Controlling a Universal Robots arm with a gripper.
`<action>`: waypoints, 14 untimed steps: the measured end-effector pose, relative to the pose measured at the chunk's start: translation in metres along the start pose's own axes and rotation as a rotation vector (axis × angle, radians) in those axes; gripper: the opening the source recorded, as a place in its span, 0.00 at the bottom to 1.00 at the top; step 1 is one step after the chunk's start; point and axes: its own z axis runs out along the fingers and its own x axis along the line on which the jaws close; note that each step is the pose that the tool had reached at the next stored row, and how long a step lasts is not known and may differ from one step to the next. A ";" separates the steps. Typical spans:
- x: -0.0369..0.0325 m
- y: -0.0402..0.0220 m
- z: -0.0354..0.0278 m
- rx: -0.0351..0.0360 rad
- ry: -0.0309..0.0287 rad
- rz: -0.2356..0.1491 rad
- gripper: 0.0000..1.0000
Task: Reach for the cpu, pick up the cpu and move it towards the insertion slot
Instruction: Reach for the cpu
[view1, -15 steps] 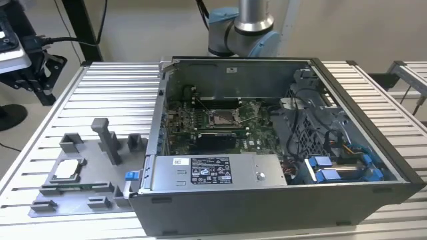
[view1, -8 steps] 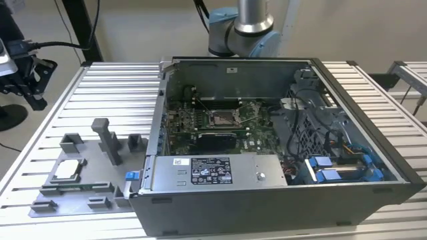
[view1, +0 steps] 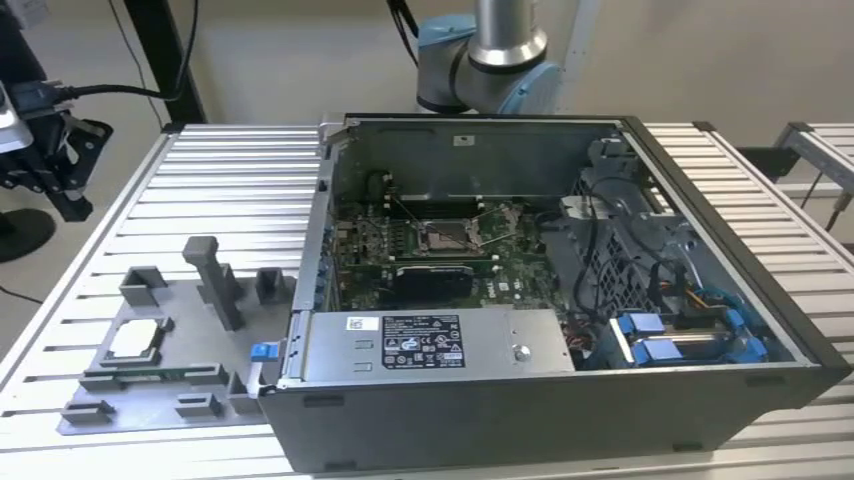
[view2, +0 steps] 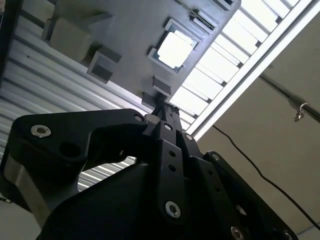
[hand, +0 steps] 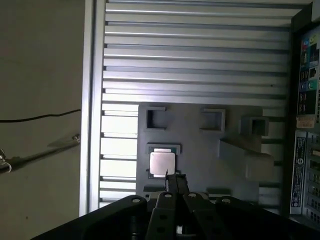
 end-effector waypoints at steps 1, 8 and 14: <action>0.0000 0.0000 0.0000 0.0000 0.0000 0.000 0.00; 0.0000 0.0000 0.0003 0.0000 0.0000 0.000 1.00; 0.0000 0.0000 0.0008 0.0000 0.0000 0.000 1.00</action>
